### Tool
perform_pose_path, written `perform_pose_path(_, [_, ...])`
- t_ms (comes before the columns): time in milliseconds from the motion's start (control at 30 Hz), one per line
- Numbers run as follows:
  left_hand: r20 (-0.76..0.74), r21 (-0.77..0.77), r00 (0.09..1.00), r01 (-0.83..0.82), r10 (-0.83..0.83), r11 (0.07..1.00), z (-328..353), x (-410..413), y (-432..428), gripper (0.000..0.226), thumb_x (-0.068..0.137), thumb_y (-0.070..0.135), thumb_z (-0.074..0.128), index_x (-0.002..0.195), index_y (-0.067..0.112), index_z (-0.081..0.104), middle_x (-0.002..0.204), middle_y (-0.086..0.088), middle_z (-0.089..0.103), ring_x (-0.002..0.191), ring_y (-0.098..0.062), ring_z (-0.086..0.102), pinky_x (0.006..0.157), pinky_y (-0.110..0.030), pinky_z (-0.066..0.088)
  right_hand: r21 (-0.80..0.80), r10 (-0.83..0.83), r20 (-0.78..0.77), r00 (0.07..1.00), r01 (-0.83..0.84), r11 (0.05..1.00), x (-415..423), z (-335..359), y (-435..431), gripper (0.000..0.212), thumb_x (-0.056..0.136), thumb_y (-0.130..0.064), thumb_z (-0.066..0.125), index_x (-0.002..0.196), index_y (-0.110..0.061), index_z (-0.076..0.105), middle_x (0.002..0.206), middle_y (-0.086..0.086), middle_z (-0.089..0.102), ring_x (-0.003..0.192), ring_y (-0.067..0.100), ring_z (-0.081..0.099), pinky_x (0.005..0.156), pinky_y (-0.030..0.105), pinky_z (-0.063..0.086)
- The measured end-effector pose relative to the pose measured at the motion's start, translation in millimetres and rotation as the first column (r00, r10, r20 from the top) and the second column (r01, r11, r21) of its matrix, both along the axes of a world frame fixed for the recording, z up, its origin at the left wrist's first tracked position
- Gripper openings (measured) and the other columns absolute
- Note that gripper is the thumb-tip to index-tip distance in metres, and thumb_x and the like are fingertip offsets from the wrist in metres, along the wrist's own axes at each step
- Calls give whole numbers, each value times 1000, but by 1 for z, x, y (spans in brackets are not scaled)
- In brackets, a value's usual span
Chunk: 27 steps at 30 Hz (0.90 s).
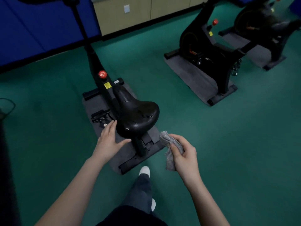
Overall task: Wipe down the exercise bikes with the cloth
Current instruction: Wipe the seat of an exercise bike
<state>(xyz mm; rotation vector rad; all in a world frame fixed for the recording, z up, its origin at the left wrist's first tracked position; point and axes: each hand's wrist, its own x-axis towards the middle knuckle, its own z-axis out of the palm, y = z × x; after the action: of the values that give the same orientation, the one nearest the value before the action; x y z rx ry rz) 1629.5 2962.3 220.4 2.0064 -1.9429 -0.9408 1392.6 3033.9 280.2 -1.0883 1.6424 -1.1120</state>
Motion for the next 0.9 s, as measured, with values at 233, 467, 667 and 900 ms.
perform_pose_path(233, [-103,88,989,-97,106,991,-21,-2,-24,119,59,69,60,151,17,7,158,0,10,145,-20,13,118,-43,18,20,135,-36,990,-134,991,0,-12,-66,34,88,8,55,97,-22,66,99,-13,69,93,-5,62,82,6,43])
perform_pose_path(467, [-273,139,940,-174,207,975,-39,-9,-40,127,52,93,46,151,25,6,156,5,14,142,-11,15,118,-37,18,9,180,-39,983,-180,984,11,-27,-128,33,89,8,53,99,-20,66,98,-16,68,91,-9,62,81,4,42])
perform_pose_path(667, [-322,89,881,-338,348,937,-29,-18,-64,78,85,60,41,150,24,19,153,9,22,134,1,19,111,-21,14,-1,343,-128,930,-346,938,23,-38,-194,31,89,6,52,108,-13,67,104,-4,69,97,1,63,85,9,44])
perform_pose_path(900, [-309,70,843,-441,440,895,-31,-27,-99,61,91,43,54,144,19,35,146,5,38,125,-1,35,101,-12,22,-109,538,-327,777,-597,795,59,-55,-284,33,87,6,52,112,-10,66,107,1,68,102,12,62,91,23,48])
